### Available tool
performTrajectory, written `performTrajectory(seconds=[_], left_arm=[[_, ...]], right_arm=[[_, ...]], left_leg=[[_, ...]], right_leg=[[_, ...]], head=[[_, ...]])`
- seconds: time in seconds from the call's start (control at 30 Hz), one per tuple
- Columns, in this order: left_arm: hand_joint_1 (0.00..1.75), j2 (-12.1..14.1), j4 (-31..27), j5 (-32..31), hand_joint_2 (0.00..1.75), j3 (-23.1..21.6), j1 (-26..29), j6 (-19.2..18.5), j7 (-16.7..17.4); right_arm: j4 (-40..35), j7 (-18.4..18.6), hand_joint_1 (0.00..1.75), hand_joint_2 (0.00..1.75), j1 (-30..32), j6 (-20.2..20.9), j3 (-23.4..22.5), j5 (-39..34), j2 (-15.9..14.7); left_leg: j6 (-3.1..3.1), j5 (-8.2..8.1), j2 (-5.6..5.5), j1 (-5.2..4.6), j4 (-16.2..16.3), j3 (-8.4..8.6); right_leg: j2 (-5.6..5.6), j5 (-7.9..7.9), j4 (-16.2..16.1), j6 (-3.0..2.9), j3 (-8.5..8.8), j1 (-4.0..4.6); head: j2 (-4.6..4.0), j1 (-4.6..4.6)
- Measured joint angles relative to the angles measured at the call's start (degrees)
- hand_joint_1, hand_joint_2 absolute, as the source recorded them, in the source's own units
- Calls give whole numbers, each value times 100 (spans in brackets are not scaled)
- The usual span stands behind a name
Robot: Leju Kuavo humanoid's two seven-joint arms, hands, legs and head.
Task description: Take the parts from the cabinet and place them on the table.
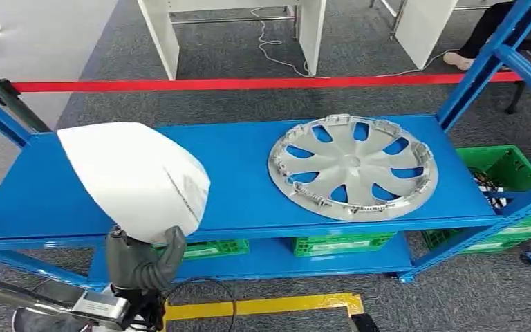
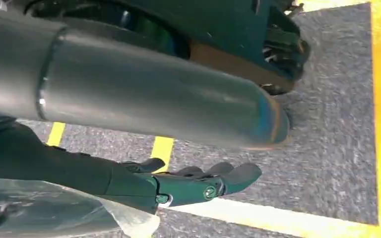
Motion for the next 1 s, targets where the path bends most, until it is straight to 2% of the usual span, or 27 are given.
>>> performTrajectory(seconds=[0.03,0.1,0.13,0.2,0.27,0.3,0.33,0.37,0.4,0.43,0.47,0.5,0.53,0.57,0.6,0.63,0.67,0.7,0.73,0.77,0.8,0.83,0.87,0.9,0.93,0.97,1.0], left_arm=[[175,0,0,7,175,-7,24,-15,-13],[175,-7,0,20,175,-42,31,-31,-24],[175,-9,0,28,175,-70,21,-35,-31],[175,-9,0,26,175,-105,50,-46,-70],[175,-9,0,35,175,-107,67,-50,-83],[175,-17,0,35,175,-116,60,-50,-92],[175,-24,0,37,175,-120,58,-50,-96],[175,-31,0,50,175,-125,63,-50,-107],[175,-37,0,68,175,-127,76,-50,-111],[175,-37,0,103,175,-131,82,-50,-116],[175,-37,0,111,175,-133,82,-50,-118],[175,-37,0,109,175,-136,85,-50,-120],[175,-37,0,111,175,-142,87,-50,-120],[175,-37,0,111,175,-144,88,-50,-122],[175,-37,0,111,175,-146,89,-50,-129],[175,-39,0,111,175,-147,87,-50,-133],[175,-39,-2,113,175,-147,83,-50,-140],[175,-39,-2,111,175,-151,83,-50,-146],[175,-39,-2,111,175,-158,85,-50,-155],[175,-37,-2,111,175,-166,89,-50,-155],[175,-31,-2,111,175,-175,95,-50,-166],[175,-24,-2,118,175,-188,101,-50,-168],[175,-15,-2,120,175,-199,104,-52,-170],[175,-13,-2,120,175,-217,104,-55,-175],[175,-7,-2,122,175,-234,106,-55,-177],[175,-2,-2,122,175,-240,109,-57,-179],[175,4,-2,122,175,-247,109,-57,-177]], right_arm=[[0,9,0,0,-3,-11,0,9,0],[0,22,0,0,-13,-24,0,22,7],[0,22,0,0,-15,-31,0,28,9],[0,44,0,0,-22,-48,0,72,9],[0,66,0,0,-23,-59,2,122,13],[2,74,0,0,-23,-83,2,125,13],[2,74,0,0,-27,-107,2,133,13],[2,74,0,0,-27,-116,2,138,13],[2,74,0,0,-30,-122,2,149,13],[2,74,0,0,-35,-125,2,164,13],[2,90,0,0,-38,-131,2,168,13],[2,98,0,0,-39,-146,4,177,13],[2,105,0,0,-39,-162,4,192,13],[2,107,0,0,-43,-168,4,210,13],[0,107,0,0,-57,-177,4,232,13],[0,109,0,0,-83,-181,4,236,15],[0,116,0,0,-106,-181,7,236,15],[0,116,0,0,-125,-184,4,236,15],[0,114,0,0,-120,-192,4,236,13],[0,116,0,0,-121,-210,4,236,13],[0,116,0,0,-112,-221,4,240,13],[0,109,0,0,-119,-232,4,243,13],[0,107,0,0,-120,-232,7,260,13],[0,107,0,0,-126,-236,7,271,15],[0,107,0,0,-128,-238,7,271,15],[0,107,0,0,-127,-240,7,273,15],[0,107,0,0,-125,-245,7,277,15]], left_leg=[[29,153,0,-3,-367,270],[122,482,1,-27,-1442,992],[167,394,5,-55,-1805,1183],[180,489,5,-81,-1776,1114],[243,565,7,-102,-1775,1088],[286,668,44,-43,-1851,1050],[331,731,50,-51,-1857,981],[364,778,53,-44,-1855,904],[363,837,54,-45,-1850,827],[364,894,57,-48,-1843,749],[358,950,59,-47,-1830,661],[352,1003,60,-45,-1815,575],[337,1055,61,-42,-1797,489],[318,1096,60,-37,-1778,419],[287,1134,55,-28,-1746,383],[252,1161,51,-40,-1707,327],[220,1190,50,-58,-1660,286],[188,1247,55,-64,-1656,269],[170,1296,57,-54,-1666,262],[132,1337,51,-47,-1675,260],[99,1304,33,-34,-1651,221],[60,1071,35,-21,-1553,180],[32,721,35,-17,-1290,117],[6,336,35,-15,-839,22],[-8,66,35,-14,-387,-63],[-12,-28,34,-13,-40,-93],[-6,74,35,-14,88,-56]], right_leg=[[-1,40,7,3,-56,13],[2,111,9,24,-120,26],[2,149,14,62,-145,45],[-8,220,19,130,-168,30],[-7,298,-9,207,-165,12],[18,236,36,232,-223,-10],[26,-47,186,257,-311,5],[25,-395,511,278,-425,-1],[24,-735,936,295,-514,-10],[24,-956,1324,314,-585,-12],[24,-1006,1619,327,-612,-11],[22,-875,1700,337,-545,-15],[23,-635,1535,349,-343,-26],[22,-423,1193,355,-66,-38],[23,-303,675,362,306,-53],[31,-444,169,370,621,-64],[60,-546,-167,334,871,-25],[77,-593,-221,282,874,-30],[83,-584,-203,267,774,-15],[79,-560,-190,227,752,-3],[43,-504,-211,145,703,-33],[24,-455,-210,79,650,-31],[16,-399,-209,27,589,-27],[7,-338,-204,10,528,-21],[1,-276,-196,7,500,-14],[-9,-211,-177,4,413,-4],[-18,-158,-154,5,322,4]], head=[[0,2],[0,2],[0,4],[0,2],[0,7],[0,2],[0,18],[0,35],[0,42],[0,28],[0,41],[0,37],[0,37],[0,37],[0,39],[0,42],[0,50],[0,35],[0,44],[0,42],[0,53],[0,30],[0,22],[0,17],[0,13],[0,18],[0,13]])
